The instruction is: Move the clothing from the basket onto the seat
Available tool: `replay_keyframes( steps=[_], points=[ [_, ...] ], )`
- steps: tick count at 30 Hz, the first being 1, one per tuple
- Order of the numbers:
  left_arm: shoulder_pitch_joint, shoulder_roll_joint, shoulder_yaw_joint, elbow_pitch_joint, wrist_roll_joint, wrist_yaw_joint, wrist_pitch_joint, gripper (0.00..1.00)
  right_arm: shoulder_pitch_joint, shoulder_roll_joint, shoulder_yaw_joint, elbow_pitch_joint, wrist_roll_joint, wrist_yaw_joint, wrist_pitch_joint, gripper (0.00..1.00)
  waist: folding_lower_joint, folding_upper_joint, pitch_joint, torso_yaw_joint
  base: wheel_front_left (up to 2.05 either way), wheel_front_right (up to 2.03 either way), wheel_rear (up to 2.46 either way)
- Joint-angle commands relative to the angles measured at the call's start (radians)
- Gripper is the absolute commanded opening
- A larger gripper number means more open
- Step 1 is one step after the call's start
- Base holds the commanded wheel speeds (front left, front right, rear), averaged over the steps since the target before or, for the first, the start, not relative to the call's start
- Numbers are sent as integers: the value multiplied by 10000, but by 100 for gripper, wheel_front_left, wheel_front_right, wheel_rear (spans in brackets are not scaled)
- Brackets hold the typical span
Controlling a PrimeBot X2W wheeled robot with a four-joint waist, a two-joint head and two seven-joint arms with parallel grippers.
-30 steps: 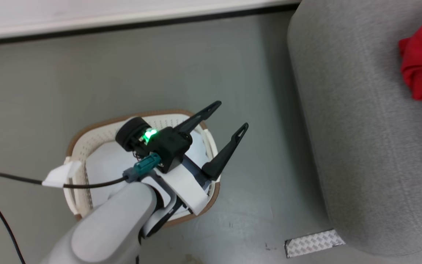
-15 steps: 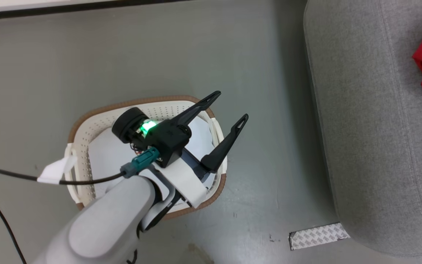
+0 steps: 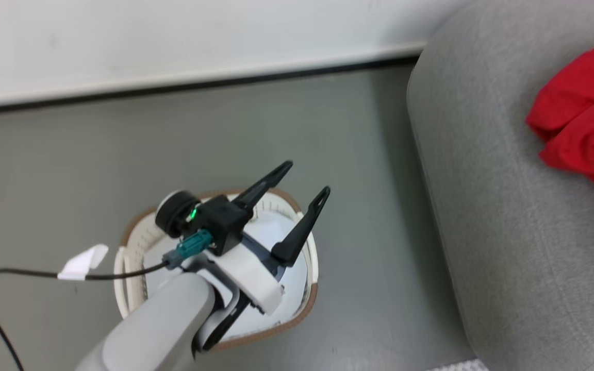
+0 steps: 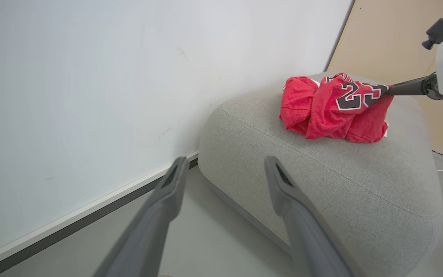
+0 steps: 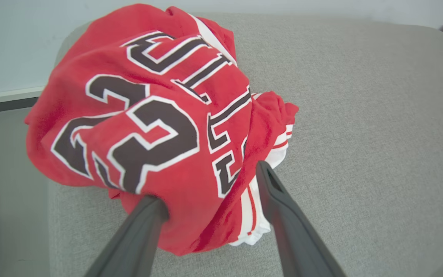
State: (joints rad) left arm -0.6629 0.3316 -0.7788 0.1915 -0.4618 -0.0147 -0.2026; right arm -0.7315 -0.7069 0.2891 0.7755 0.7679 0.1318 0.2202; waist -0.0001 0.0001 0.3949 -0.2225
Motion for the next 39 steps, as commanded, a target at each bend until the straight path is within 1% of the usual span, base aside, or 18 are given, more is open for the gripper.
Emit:
replay_keyframes(
  steps=[1,5,9,12,15,20,25,30,35,39],
  points=[
    [259,23,55,69,-161,47,-81,100,264,-164,151,-182,229,-23,227,100,1,-1,-731,-13,0,0,0],
    [733,-6,136,209,-377,146,-251,100,733,-502,427,-936,794,-23,681,100,1,-1,-1509,45,0,0,0],
    [1247,-32,280,350,-679,284,-378,100,1167,-772,462,-2050,1324,-23,720,100,1,-1,-2289,147,0,0,0],
    [1534,-19,406,320,-866,378,-444,100,1412,-982,365,-2928,1365,-23,622,100,1,-1,-2756,287,0,0,0],
    [1828,28,598,266,-976,494,-502,100,1703,-936,180,-3672,1216,-23,354,100,1,-1,-3217,489,0,0,0],
    [2279,192,1003,306,-1163,768,-558,100,2255,-332,-250,-4441,1050,-23,-380,100,1,-1,-3948,927,0,0,0],
    [2635,432,1677,222,-1467,1069,-616,100,2818,524,-447,-4956,583,-23,-1129,100,1,-1,-4126,1400,0,0,0],
    [3114,672,2549,468,-1538,1565,-615,100,3350,1539,-285,-5381,-29,-23,-1728,100,1,-1,-4164,1816,0,0,0],
    [3746,562,3627,256,-1196,1776,-613,100,3964,2601,-426,-5573,-847,-23,-2941,100,1,-1,-4137,2224,0,0,0],
    [4171,433,4369,228,-726,1809,-617,100,4533,3323,-671,-5381,-1596,-23,-4031,100,1,-1,-4111,2460,0,0,0]
  ],
)
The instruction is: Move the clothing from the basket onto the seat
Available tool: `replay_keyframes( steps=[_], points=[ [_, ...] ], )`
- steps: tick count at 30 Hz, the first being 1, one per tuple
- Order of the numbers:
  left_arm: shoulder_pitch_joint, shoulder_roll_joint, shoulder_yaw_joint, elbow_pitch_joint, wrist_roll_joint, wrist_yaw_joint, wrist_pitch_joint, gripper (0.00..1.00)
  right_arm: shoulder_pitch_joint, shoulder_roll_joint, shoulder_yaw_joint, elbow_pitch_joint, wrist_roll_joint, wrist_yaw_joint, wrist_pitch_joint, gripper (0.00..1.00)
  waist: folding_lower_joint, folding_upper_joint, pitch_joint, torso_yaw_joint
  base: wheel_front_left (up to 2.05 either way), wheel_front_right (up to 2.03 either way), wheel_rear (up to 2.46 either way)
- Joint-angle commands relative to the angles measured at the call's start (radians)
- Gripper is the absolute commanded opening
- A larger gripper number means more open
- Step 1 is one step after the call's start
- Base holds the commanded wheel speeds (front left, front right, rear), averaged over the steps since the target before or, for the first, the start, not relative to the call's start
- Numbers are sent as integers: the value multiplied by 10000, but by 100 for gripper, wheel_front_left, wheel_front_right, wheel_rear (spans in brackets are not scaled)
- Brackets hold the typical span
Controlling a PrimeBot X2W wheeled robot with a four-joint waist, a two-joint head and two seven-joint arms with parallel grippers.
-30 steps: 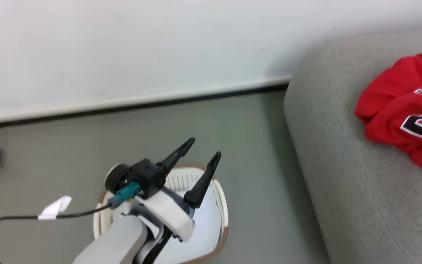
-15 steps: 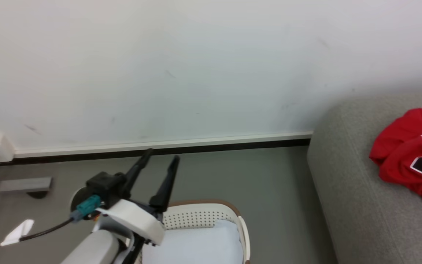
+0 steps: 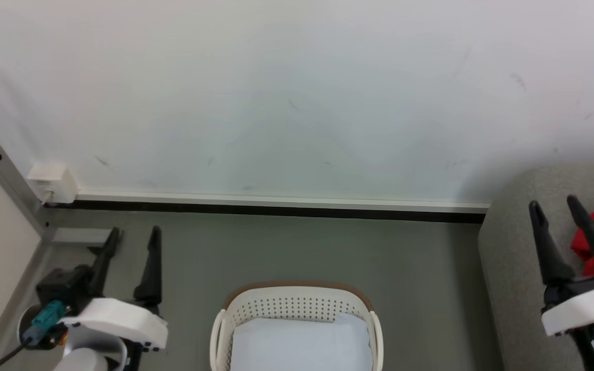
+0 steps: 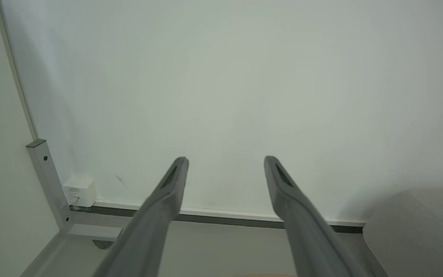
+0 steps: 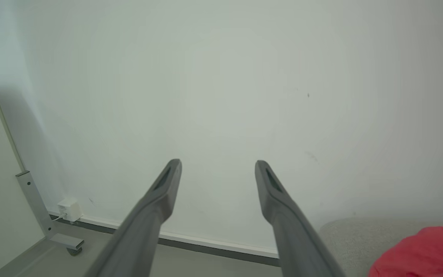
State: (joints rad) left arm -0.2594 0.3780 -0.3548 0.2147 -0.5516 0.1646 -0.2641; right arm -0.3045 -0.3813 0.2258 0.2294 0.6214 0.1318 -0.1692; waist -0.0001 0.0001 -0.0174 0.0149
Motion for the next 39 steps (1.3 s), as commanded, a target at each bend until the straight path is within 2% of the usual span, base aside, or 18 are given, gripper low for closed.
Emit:
replay_keyframes(
  steps=[1,4,8,17,27,39],
  points=[
    [284,-66,272,12,319,28,0,100,377,231,-70,140,-334,-23,-313,100,1,-1,15,124,0,0,0],
    [648,-233,884,-145,753,80,-1,100,730,734,-290,289,-698,-23,-662,100,1,-1,23,183,0,0,0],
    [1161,-544,1433,-187,1261,-106,-1,100,1216,1215,-512,336,-1385,-23,-893,100,1,-1,26,144,0,0,0],
    [1824,-1622,2240,-72,2222,-554,-2,100,1802,2080,-1056,122,-2461,-23,-964,100,1,-1,78,-48,0,0,0],
    [1898,-2218,2912,150,3035,-1230,-3,100,1861,2298,-1249,59,-2679,-23,-960,100,1,-1,111,-83,0,0,0],
    [1849,-2627,3506,281,3494,-1752,-3,100,1799,2319,-1154,68,-2606,-23,-961,100,1,-1,115,-109,0,0,0]
  ],
)
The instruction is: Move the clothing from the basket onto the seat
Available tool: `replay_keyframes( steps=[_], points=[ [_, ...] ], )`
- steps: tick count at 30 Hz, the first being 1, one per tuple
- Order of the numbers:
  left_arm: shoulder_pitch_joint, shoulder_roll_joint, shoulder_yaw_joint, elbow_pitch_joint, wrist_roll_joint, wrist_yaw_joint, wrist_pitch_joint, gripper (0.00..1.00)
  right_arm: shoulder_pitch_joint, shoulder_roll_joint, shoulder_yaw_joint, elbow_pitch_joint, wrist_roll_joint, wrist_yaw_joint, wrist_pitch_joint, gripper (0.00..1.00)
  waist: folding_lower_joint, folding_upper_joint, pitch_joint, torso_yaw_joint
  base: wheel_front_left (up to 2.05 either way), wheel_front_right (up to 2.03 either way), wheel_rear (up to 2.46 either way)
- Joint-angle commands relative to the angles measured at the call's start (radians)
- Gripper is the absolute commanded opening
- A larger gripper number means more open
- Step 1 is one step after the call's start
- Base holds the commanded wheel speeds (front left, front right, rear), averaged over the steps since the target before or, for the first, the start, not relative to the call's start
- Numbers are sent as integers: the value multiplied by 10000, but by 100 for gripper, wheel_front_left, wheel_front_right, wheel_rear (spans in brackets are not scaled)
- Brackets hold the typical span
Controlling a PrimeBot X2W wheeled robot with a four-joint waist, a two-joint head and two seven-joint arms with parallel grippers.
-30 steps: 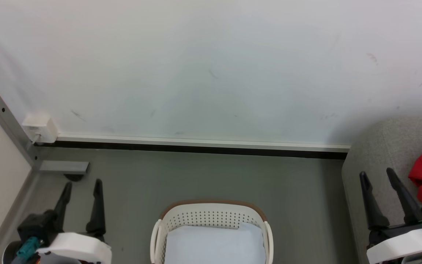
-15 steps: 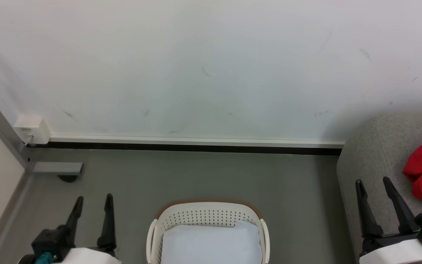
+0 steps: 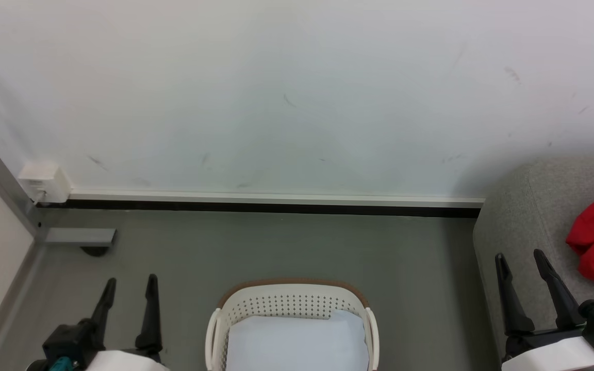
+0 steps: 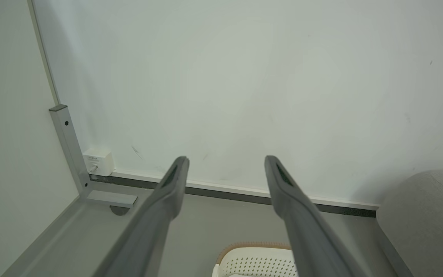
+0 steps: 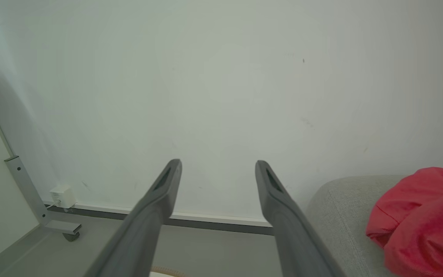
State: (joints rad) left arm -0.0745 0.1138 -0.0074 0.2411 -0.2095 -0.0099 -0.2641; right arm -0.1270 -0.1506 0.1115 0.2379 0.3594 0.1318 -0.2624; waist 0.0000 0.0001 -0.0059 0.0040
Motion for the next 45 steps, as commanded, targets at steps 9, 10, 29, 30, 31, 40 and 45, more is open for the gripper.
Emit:
replay_keyframes(
  steps=[9,10,29,30,31,40,45],
  points=[
    [51,-217,257,296,96,-252,28,0,105,24,98,225,77,0,32,0,0,-1,-1,-28,0,0,0],
    [135,-254,231,396,118,-249,20,0,185,50,127,324,53,0,61,0,0,-1,0,-29,0,0,0],
    [-17,-343,498,310,-3350,-489,963,0,168,278,-465,243,3123,-3,969,0,0,-1,13,-30,0,0,0],
    [-22,-346,507,303,-3515,-501,1003,0,167,289,-492,239,3264,-3,1011,0,0,-1,14,-30,0,0,0],
    [-27,-350,517,296,-3683,-513,1043,0,166,300,-519,235,3404,-3,1055,0,0,-1,15,-31,0,0,0],
    [-77,-387,602,248,-5050,-607,1401,0,159,389,-755,206,4611,-5,1409,0,0,-1,21,-31,0,0,0],
    [-103,-405,652,228,-5746,-653,1588,0,155,433,-871,191,5226,-6,1597,0,0,-1,25,-32,0,0,0]
  ],
)
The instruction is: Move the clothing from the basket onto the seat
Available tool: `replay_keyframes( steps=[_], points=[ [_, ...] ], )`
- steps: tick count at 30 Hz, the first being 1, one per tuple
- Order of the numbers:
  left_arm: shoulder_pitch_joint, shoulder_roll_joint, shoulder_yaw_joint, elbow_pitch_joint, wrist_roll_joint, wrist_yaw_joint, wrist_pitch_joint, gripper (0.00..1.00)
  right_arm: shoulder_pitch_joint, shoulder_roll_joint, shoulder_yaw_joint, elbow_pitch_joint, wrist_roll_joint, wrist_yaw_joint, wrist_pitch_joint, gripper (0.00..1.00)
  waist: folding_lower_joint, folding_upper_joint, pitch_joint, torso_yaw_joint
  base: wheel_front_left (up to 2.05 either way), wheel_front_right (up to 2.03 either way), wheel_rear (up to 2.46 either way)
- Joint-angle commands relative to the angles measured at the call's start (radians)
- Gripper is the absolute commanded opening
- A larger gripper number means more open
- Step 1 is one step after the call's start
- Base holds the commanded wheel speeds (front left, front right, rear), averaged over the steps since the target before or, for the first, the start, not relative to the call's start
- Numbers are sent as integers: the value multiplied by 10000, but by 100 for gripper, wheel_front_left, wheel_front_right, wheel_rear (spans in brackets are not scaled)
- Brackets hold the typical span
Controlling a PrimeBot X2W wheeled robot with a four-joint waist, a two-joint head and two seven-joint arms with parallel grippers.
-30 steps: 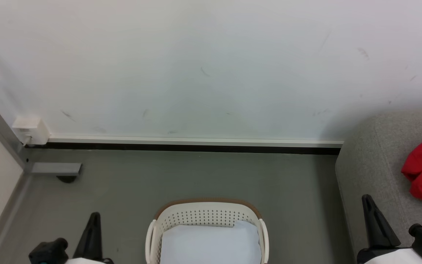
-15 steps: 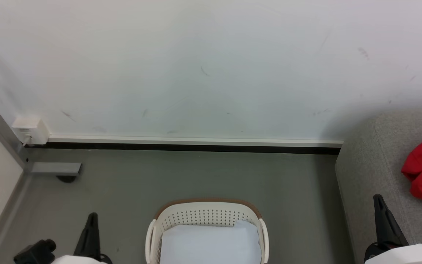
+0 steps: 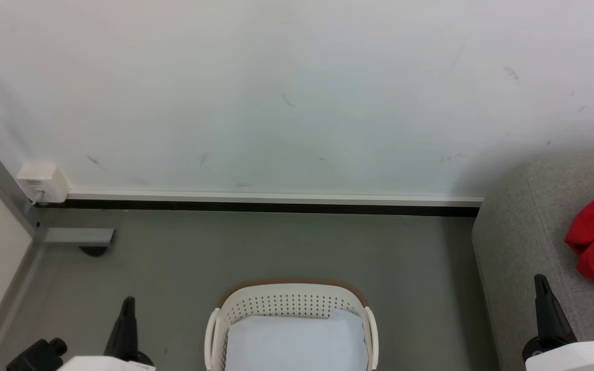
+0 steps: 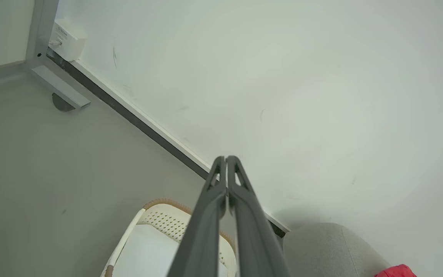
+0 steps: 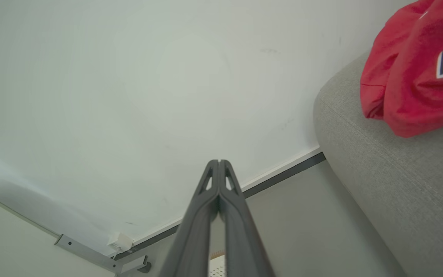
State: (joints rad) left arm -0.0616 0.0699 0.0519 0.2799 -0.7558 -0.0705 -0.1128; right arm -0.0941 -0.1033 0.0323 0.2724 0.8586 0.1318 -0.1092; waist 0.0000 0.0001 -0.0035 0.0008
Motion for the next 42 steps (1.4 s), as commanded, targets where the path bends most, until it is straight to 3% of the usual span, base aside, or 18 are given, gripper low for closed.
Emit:
replay_keyframes(
  steps=[1,42],
  points=[
    [-239,30,68,-164,-416,-58,106,0,-175,-31,-103,-158,354,-6,97,0,0,-1,1,0,0,0,0],
    [-404,-90,389,-281,-4909,-371,1316,0,-188,270,-875,-248,4311,-12,1287,0,0,-1,30,-4,0,0,0]
  ],
)
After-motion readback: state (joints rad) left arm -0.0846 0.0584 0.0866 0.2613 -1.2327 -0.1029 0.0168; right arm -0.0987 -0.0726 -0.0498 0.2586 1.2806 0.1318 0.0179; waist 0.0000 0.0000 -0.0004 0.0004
